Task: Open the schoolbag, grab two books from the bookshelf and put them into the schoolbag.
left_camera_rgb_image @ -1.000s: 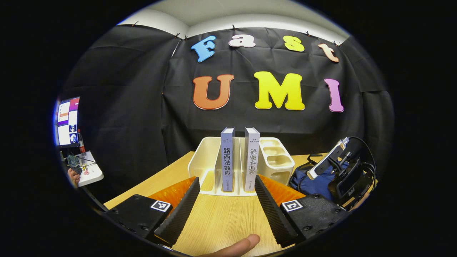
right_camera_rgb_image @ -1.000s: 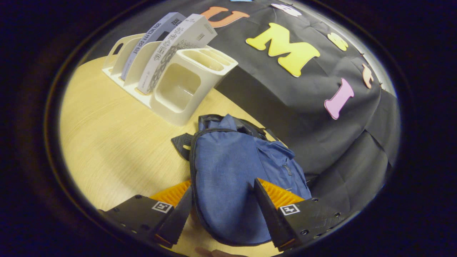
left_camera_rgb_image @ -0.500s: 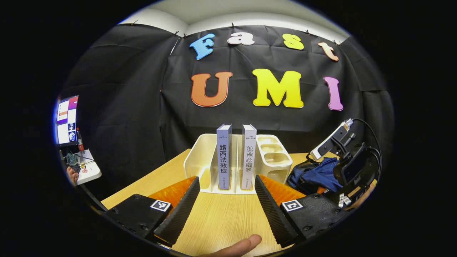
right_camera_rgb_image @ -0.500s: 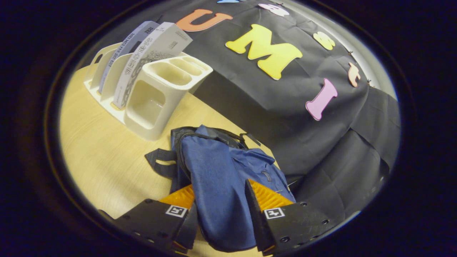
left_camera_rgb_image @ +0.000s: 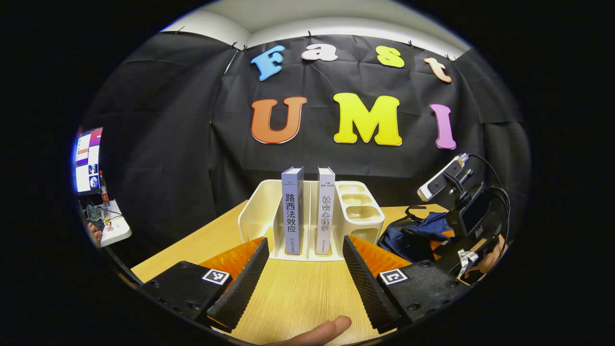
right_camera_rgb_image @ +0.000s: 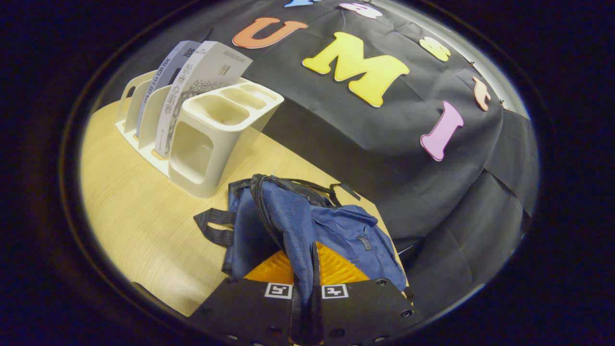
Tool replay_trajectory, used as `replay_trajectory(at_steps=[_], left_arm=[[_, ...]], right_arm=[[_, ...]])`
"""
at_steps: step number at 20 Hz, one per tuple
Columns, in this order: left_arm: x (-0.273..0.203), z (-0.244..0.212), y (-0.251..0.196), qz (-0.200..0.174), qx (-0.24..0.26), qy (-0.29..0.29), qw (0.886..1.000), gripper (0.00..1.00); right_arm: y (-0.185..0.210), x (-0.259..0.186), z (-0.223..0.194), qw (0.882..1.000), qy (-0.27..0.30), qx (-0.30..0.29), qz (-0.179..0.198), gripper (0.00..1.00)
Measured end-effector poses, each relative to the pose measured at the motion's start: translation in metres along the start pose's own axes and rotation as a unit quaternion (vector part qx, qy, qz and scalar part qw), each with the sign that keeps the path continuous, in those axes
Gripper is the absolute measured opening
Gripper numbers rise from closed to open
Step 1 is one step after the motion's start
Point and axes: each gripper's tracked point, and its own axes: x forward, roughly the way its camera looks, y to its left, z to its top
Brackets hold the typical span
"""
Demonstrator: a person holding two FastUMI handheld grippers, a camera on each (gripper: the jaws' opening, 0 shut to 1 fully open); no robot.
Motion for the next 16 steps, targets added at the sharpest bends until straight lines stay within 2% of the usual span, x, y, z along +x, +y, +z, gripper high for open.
replay_trajectory(at_steps=[6, 12, 16], left_arm=[[0.011, -0.010, -0.003, 0.012, -0.001, 0.011, 1.000, 0.97], [0.035, -0.016, -0.010, 0.009, -0.034, 0.035, 0.999, 0.98], [0.050, -0.003, -0.006, 0.026, -0.008, 0.028, 0.999, 0.98]], right_arm=[[-0.038, -0.004, 0.017, 0.999, -0.030, 0.026, 0.020, 0.07], [-0.078, -0.006, 0.024, 0.996, -0.049, 0.058, 0.038, 0.07], [-0.104, -0.001, 0.026, 0.993, -0.057, 0.089, 0.060, 0.07]])
